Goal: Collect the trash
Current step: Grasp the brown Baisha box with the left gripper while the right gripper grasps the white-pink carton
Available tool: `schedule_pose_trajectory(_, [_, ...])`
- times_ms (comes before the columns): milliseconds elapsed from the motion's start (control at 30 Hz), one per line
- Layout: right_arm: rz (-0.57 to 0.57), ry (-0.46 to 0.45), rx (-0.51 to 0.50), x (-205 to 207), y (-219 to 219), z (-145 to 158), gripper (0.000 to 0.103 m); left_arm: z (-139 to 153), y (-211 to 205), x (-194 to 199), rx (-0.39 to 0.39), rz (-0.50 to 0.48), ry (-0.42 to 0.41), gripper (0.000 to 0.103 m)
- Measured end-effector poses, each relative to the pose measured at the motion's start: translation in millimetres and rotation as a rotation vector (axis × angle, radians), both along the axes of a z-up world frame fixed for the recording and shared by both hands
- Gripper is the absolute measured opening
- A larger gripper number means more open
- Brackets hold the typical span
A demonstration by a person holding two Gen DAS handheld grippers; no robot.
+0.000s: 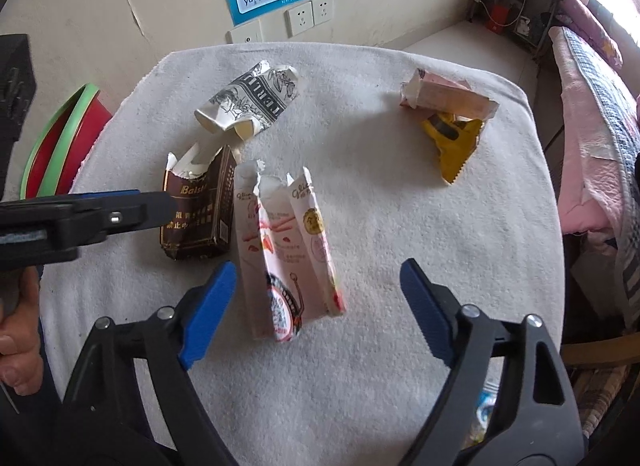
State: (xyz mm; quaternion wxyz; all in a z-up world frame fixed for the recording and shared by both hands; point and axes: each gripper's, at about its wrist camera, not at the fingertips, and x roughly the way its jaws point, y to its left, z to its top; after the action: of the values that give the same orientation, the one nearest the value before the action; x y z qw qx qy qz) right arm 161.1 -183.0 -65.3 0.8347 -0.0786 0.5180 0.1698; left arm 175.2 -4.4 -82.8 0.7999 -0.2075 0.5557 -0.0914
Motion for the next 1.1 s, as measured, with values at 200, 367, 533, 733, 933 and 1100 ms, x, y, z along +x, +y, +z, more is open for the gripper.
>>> schedule_pose_trajectory(200, [0.007, 0.026, 0.013, 8, 4, -11, 0.065, -14, -5, 11, -0.029, 0.007, 0.03, 0.025])
schedule_pose_trajectory(367, [0.019, 0.03, 0.042, 10, 7, -12, 0.036, -18, -8, 11, -0.044, -0.002, 0.035, 0.008])
schedule_pose_trajectory(533, [0.02, 0.029, 0.049, 10, 8, -9, 0.028, -15, -5, 6, -0.049, -0.007, 0.023, 0.006])
schedule_pose_trajectory(733, [-0.002, 0.017, 0.063, 8, 1, 1, 0.027, 3, -1, -2, -0.006, -0.019, -0.019, 0.003])
schedule_pose_trajectory(933, [-0.015, -0.009, 0.075, -1, -4, 16, 0.027, 16, 8, -12, 0.009, -0.014, -0.043, 0.003])
schedule_pose_trajectory(1100, [-0.02, -0.028, 0.075, -9, -7, 26, 0.027, 25, 12, -22, 0.011, -0.007, -0.062, 0.003])
